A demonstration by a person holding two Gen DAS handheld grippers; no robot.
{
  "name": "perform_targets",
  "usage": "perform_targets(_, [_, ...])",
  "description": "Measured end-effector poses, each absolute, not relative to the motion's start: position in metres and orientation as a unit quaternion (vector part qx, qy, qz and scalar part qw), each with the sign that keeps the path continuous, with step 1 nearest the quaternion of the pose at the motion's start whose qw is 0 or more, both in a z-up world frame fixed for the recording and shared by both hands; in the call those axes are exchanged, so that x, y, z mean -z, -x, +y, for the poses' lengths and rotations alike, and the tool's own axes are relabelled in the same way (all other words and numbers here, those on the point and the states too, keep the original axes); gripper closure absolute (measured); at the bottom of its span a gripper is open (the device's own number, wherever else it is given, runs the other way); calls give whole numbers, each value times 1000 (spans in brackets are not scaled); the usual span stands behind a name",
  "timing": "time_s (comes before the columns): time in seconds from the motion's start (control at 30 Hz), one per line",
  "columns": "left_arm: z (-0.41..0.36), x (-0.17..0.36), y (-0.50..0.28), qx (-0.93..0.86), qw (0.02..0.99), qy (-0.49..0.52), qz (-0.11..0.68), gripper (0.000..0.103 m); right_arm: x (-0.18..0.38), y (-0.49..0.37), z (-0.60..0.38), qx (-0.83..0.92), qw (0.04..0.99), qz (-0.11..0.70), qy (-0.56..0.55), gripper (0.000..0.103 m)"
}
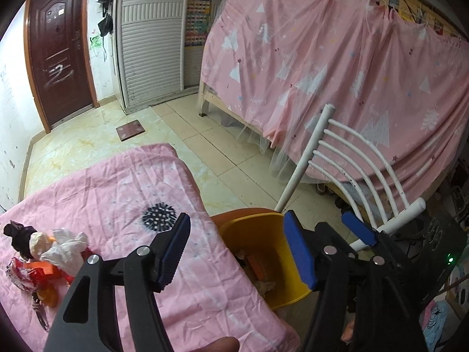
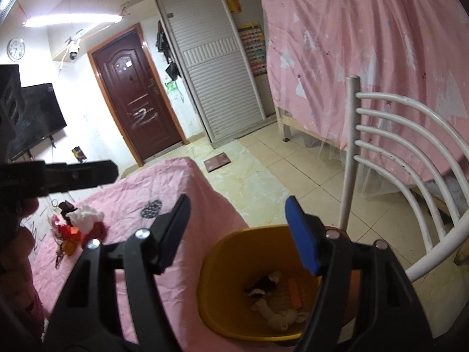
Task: Collect trash
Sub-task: 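Open both grippers to drop the items into the yellow bin, then move both grippers back over the bed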
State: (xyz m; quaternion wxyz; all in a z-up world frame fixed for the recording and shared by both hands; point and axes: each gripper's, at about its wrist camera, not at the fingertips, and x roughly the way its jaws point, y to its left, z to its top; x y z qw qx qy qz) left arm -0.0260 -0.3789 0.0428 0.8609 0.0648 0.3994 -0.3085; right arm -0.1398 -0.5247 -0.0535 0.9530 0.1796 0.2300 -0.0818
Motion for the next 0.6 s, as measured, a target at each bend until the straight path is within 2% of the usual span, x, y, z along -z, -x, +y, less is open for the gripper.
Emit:
perform_targets(0.23, [-338,-59,19,288,878,-46,380,41,41,119,-492,50,958,236,-156,38])
perform_targets(0.33, [-316,-64,13,269,887,-40,374,40,37,107,-474,34,959,240,-144,33])
perform_targets(0.6, [-247,-70,-10,211,907,-11,364,38,26,73,-412,-19,961,254,-107,33])
